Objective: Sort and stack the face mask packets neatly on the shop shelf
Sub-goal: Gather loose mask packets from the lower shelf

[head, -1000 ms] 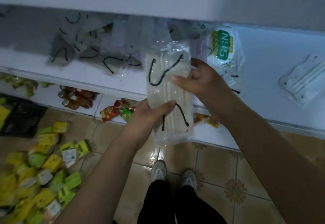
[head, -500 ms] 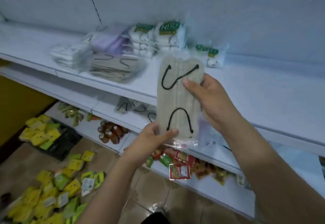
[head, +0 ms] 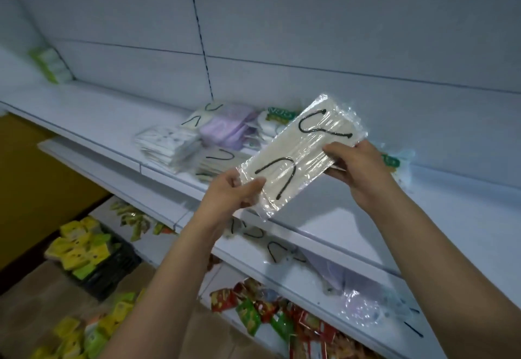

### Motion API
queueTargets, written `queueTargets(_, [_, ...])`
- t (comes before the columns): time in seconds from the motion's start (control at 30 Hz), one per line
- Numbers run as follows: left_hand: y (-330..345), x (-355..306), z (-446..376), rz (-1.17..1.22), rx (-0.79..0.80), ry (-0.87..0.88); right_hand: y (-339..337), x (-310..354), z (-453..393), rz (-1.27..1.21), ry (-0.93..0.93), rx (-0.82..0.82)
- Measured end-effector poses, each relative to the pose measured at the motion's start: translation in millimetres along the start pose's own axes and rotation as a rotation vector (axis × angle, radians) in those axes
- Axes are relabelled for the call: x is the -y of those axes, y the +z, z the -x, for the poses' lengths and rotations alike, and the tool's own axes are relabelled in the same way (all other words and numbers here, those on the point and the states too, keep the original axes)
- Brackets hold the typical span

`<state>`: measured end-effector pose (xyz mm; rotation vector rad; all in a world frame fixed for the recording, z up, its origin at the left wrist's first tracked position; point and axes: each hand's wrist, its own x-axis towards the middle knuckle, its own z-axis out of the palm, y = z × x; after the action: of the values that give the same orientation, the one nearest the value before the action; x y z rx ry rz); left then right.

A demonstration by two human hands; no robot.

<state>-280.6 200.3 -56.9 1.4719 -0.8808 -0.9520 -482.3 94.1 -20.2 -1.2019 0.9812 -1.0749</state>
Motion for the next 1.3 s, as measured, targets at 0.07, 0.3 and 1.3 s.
queueTargets(0.07, [-35.8,-3.2,-28.8,-0.015,-0.069,0.032,23.5,-6.5,-15.0,-0.024,0.05,0.04])
queueTargets(0.3, [-117.6,-4.0,-135.9,-0.416,-0.218,0.071,89.7,-38.9,-55.1,0.263,0.21,0.022])
queueTargets(1.3, [38.8,163.2,6.4,-0.727,0.096,0.952,38.5,-125.2,26.5,0.952,-0.839,0.018])
